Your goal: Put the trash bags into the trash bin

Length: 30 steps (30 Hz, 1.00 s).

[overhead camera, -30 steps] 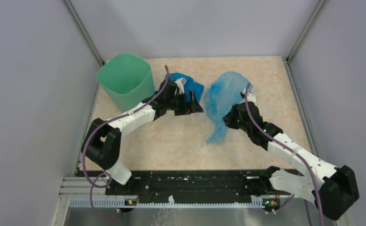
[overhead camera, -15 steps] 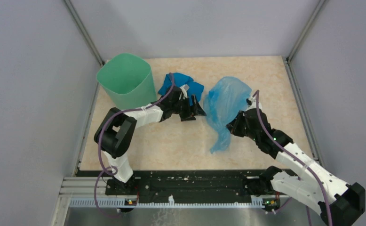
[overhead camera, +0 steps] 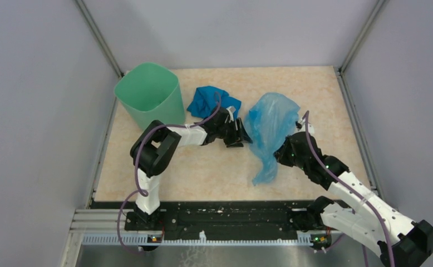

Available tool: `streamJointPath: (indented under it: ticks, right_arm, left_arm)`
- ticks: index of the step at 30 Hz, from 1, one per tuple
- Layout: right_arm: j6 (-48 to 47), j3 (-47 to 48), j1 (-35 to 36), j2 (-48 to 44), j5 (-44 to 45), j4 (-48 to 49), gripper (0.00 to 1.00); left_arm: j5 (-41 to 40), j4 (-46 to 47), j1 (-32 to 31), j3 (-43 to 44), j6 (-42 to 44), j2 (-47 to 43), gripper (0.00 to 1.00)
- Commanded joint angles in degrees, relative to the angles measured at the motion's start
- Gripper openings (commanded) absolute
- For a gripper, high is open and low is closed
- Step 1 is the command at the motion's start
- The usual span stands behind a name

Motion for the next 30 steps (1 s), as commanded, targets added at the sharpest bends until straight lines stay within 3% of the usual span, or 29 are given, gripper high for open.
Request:
streamJointPath:
  ticks: [1, 9, 15, 21, 30]
  right_arm:
    - [-1.4, 2.73, 0.83, 0.41, 2.69, -1.15, 0.0]
    - [-2.37, 5.04, 0.88, 0.71, 4.68, -3.43, 0.0]
    - [-3.19, 6.79, 0.87, 0.55, 6.04, -5.88, 0.0]
    - [-2.94, 7.74, 0.86, -1.06, 7.27, -8.74, 0.0]
    - [-6.24, 20.9, 0.85, -2.04, 6.4, -14.67, 0.0]
  left_arm:
    - [-1.27, 4.44, -1.22, 3.73, -0.35, 1.88, 0.59]
    - [-7.69, -7.86, 1.28, 12.77, 10.02, -1.82, 0.02]
    - [-8.82, -15.68, 6.08, 15.86, 15.74, -6.72, 0.0]
    - [-5.2, -16.23, 10.82, 15.07, 16.96, -9.07, 0.0]
    - [1.62, -20.5, 9.76, 19.25, 20.62, -9.11, 0.0]
